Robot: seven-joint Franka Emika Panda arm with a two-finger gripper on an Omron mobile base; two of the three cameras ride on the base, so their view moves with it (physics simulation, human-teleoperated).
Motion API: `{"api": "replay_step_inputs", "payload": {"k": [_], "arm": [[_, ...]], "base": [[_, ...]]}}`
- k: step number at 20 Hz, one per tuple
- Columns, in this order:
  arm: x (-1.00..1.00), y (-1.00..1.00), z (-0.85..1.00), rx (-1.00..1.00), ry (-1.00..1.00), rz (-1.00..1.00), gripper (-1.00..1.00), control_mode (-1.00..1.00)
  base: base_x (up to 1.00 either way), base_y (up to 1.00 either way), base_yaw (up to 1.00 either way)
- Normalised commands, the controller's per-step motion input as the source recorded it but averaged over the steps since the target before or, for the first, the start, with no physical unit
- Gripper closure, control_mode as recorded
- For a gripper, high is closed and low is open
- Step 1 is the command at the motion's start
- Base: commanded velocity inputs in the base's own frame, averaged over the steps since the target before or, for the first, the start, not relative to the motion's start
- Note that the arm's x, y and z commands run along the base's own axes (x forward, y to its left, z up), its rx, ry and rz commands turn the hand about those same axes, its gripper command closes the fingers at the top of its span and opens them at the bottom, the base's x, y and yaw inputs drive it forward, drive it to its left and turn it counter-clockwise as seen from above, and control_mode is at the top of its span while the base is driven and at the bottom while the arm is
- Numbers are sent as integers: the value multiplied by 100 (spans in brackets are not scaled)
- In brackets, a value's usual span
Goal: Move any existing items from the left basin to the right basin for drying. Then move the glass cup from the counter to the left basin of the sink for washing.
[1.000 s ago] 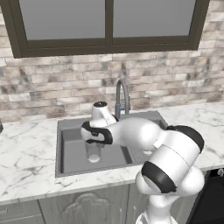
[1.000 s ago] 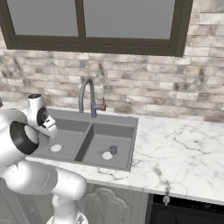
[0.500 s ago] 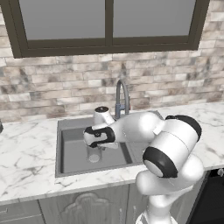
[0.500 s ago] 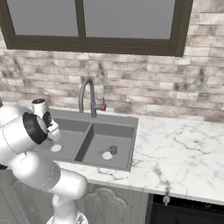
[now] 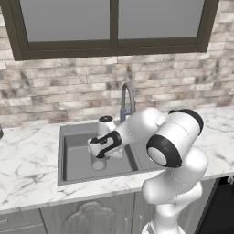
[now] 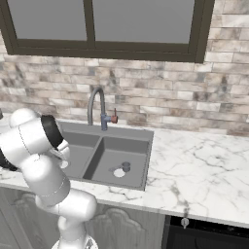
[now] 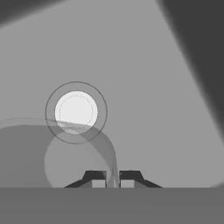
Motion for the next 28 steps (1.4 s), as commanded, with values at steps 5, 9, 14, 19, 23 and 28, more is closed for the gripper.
{"api": "replay_step_inputs", "payload": {"k": [5, 9, 14, 19, 23, 28], "arm": [[5, 0, -14, 0, 0, 0, 100, -100], [3, 0, -17, 0, 0, 0, 100, -100], [4, 0, -20, 0, 0, 0, 100, -100], [5, 0, -18, 0, 0, 0, 100, -100], [6, 0, -19, 0, 0, 0, 100, -100], [9, 0, -22, 0, 0, 0, 100, -100]], "base": [[0, 0, 0], [0, 0, 0], [0, 0, 0], [0, 0, 0], [0, 0, 0], [0, 0, 0]]}}
